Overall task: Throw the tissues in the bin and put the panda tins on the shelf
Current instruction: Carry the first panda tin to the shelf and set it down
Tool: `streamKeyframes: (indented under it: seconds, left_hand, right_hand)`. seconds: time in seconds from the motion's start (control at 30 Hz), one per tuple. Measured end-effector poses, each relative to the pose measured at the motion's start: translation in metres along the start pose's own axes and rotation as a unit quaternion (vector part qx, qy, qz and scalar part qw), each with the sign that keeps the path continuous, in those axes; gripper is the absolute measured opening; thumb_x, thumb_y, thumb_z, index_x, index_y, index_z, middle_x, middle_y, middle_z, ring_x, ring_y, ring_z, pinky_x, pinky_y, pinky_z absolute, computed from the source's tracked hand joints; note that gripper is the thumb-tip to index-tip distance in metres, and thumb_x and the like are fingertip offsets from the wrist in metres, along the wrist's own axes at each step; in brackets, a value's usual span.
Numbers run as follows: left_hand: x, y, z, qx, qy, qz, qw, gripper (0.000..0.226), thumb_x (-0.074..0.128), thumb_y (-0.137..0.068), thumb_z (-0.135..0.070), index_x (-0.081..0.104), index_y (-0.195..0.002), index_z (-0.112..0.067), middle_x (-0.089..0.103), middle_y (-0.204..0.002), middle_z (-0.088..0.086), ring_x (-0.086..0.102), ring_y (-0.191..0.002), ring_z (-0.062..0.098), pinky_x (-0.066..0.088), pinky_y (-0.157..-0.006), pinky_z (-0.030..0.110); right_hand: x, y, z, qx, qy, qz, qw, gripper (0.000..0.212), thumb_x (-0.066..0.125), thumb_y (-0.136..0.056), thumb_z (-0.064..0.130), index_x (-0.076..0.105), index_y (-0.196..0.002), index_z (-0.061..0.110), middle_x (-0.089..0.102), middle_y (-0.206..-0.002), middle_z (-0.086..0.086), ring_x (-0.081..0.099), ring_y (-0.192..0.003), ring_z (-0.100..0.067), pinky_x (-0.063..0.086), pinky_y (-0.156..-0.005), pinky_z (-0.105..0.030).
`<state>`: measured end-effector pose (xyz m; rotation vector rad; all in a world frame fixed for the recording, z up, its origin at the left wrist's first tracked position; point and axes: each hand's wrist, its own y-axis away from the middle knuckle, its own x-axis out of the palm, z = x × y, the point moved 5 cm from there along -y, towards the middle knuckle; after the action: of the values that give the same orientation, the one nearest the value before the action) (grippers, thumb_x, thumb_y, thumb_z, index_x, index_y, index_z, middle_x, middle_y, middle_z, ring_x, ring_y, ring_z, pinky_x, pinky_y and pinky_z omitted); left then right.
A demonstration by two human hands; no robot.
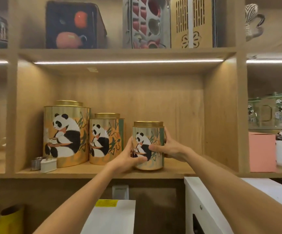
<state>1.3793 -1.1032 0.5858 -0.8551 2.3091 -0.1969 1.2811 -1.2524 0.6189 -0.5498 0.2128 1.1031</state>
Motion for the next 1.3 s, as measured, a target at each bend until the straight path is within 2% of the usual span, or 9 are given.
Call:
streamKeyframes:
  seconds: [0.13, 0.27, 0.37, 0.53, 0.67, 0.83, 1.1, 1.2, 1.3]
  left_hand:
    - [0.001, -0.019, 0.019, -0.022, -0.026, 0.004, 0.999, 0.117, 0.074, -0.076, -0.046, -0.016, -0.15, -0.029, 0.017, -0.161, 0.004, 0.023, -0.145, 0.022, 0.017, -0.119, 0.042]
    - [0.004, -0.035, 0.027, -0.025, 0.001, -0.019, 1.0, 0.104, 0.072, -0.083, -0.031, -0.006, -0.152, -0.023, 0.025, -0.158, 0.005, 0.028, -0.143, 0.024, 0.019, -0.116, 0.04]
    - [0.005, -0.049, 0.038, -0.021, 0.023, -0.048, 0.998, 0.097, 0.072, -0.083, -0.027, 0.003, -0.151, -0.024, 0.03, -0.156, 0.006, 0.031, -0.14, 0.024, 0.024, -0.115, 0.041]
    - [0.003, -0.067, 0.052, -0.018, 0.02, -0.095, 0.995, 0.083, 0.074, -0.082, -0.027, 0.024, -0.147, -0.019, 0.046, -0.144, 0.004, 0.045, -0.129, 0.02, 0.032, -0.098, 0.027]
    - [0.005, -0.07, 0.055, -0.02, -0.015, -0.107, 0.994, 0.07, 0.071, -0.083, -0.032, 0.034, -0.141, -0.018, 0.051, -0.131, -0.005, 0.047, -0.126, 0.017, 0.033, -0.095, 0.025]
    - [0.003, -0.068, 0.059, -0.035, -0.059, -0.142, 0.987, 0.057, 0.071, -0.079, -0.041, 0.051, -0.127, -0.018, 0.062, -0.124, 0.0, 0.056, -0.115, 0.019, 0.045, -0.094, 0.033]
    - [0.0, -0.057, 0.058, -0.041, -0.107, -0.23, 0.966, 0.056, 0.076, -0.075, -0.045, 0.059, -0.115, -0.011, 0.066, -0.113, 0.004, 0.061, -0.099, 0.018, 0.047, -0.072, 0.026]
    - [0.0, -0.052, 0.054, -0.04, -0.143, -0.256, 0.955, 0.05, 0.074, -0.078, -0.045, 0.058, -0.107, -0.008, 0.063, -0.105, 0.007, 0.056, -0.087, 0.017, 0.038, -0.056, 0.021]
    - [0.002, -0.05, 0.052, -0.04, -0.16, -0.259, 0.952, 0.044, 0.072, -0.081, -0.043, 0.057, -0.103, -0.008, 0.062, -0.101, 0.006, 0.054, -0.083, 0.016, 0.035, -0.053, 0.02]
  right_hand:
    - [0.004, -0.02, -0.023, 0.013, -0.02, -0.001, 1.0, 0.129, 0.09, -0.067, 0.028, -0.004, -0.155, 0.035, 0.035, -0.155, -0.007, 0.041, -0.137, -0.027, 0.037, -0.114, -0.049]
    - [0.007, -0.04, -0.038, 0.02, -0.064, -0.009, 0.998, 0.127, 0.09, -0.067, 0.029, -0.001, -0.155, 0.032, 0.035, -0.155, -0.009, 0.042, -0.137, -0.027, 0.037, -0.114, -0.045]
    - [0.011, -0.054, -0.057, 0.03, -0.067, -0.034, 0.997, 0.125, 0.087, -0.066, 0.043, 0.001, -0.155, 0.031, 0.034, -0.156, -0.01, 0.041, -0.139, -0.03, 0.035, -0.115, -0.048]
    - [0.014, -0.072, -0.08, 0.041, -0.07, -0.087, 0.993, 0.107, 0.076, -0.074, 0.053, 0.014, -0.154, 0.018, 0.042, -0.151, -0.011, 0.048, -0.123, -0.021, 0.04, -0.101, -0.033]
    - [0.013, -0.073, -0.08, 0.029, -0.053, -0.096, 0.994, 0.127, 0.081, -0.053, 0.07, 0.015, -0.153, 0.027, 0.037, -0.154, -0.008, 0.046, -0.131, -0.023, 0.04, -0.112, -0.04]
    - [0.013, -0.07, -0.083, 0.019, -0.067, -0.081, 0.994, 0.107, 0.083, -0.076, 0.032, 0.01, -0.153, 0.024, 0.037, -0.151, -0.011, 0.045, -0.121, -0.02, 0.039, -0.111, -0.04]
    - [0.014, -0.071, -0.083, 0.021, -0.055, -0.08, 0.995, 0.095, 0.078, -0.082, 0.027, 0.017, -0.153, 0.015, 0.034, -0.156, -0.011, 0.041, -0.137, -0.027, 0.04, -0.097, -0.031]
    - [0.015, -0.071, -0.083, 0.019, -0.054, -0.082, 0.995, 0.095, 0.079, -0.081, 0.028, 0.018, -0.153, 0.016, 0.036, -0.155, -0.011, 0.042, -0.136, -0.028, 0.043, -0.101, -0.035]
    - [0.015, -0.071, -0.083, 0.014, -0.043, -0.084, 0.995, 0.095, 0.079, -0.081, 0.031, 0.018, -0.152, 0.017, 0.036, -0.155, -0.011, 0.042, -0.137, -0.028, 0.042, -0.107, -0.04]
